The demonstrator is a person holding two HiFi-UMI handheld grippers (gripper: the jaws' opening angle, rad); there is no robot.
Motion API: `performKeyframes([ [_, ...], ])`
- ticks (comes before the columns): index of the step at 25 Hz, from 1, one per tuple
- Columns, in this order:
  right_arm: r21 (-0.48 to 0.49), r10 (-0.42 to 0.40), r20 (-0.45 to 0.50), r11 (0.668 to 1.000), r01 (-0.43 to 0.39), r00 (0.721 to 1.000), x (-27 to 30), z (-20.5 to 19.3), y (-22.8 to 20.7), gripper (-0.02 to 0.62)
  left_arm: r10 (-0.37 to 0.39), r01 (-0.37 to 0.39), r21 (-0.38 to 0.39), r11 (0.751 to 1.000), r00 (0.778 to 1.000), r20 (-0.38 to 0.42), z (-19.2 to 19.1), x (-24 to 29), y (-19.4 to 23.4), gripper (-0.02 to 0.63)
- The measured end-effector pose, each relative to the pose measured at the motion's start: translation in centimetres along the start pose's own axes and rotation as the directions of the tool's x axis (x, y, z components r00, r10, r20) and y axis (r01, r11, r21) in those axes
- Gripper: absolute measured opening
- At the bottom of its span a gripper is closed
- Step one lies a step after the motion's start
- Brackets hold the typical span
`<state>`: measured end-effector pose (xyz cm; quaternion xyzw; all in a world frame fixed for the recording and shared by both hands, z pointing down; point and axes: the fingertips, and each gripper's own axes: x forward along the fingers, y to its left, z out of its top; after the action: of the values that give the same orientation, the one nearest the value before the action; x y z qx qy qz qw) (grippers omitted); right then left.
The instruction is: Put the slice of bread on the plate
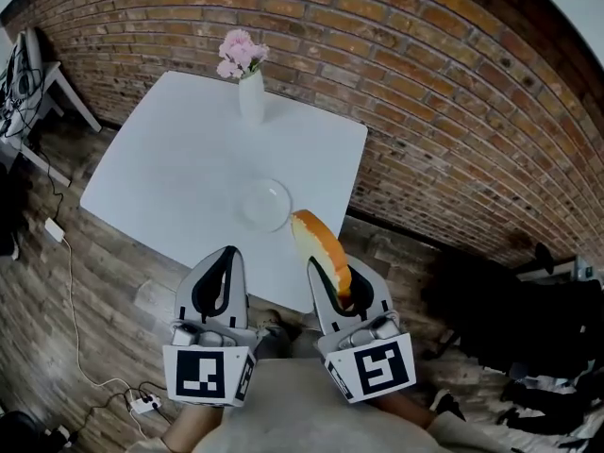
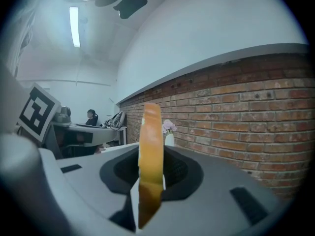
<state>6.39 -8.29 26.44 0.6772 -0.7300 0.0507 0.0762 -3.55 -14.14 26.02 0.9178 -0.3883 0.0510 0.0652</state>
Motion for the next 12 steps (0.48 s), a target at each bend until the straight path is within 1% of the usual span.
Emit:
performKeyframes([
  [7,-0.003,-0.006,-0.048,1.000,0.005,0.999,2.0,-1.2,-2.0,0.094,0.017,-0.018,-0.016,1.000,0.999,-0.030,-0.8,1.9,0.9,0.011],
  [10,-0.008,0.017,-0.063,1.000,-0.018,0.998,3.3,-1.4,-2.7,0.094,0.044,-0.045,-0.015,0.999,0.998,-0.038,-1.0,2.6,1.5,0.011],
  [12,-0.016,0.048,-0.072,0.999,-0.049,0.996,4.1,-1.5,-2.7,0.094,0.064,-0.065,-0.026,0.998,0.997,-0.048,-1.2,3.0,1.9,0.011],
])
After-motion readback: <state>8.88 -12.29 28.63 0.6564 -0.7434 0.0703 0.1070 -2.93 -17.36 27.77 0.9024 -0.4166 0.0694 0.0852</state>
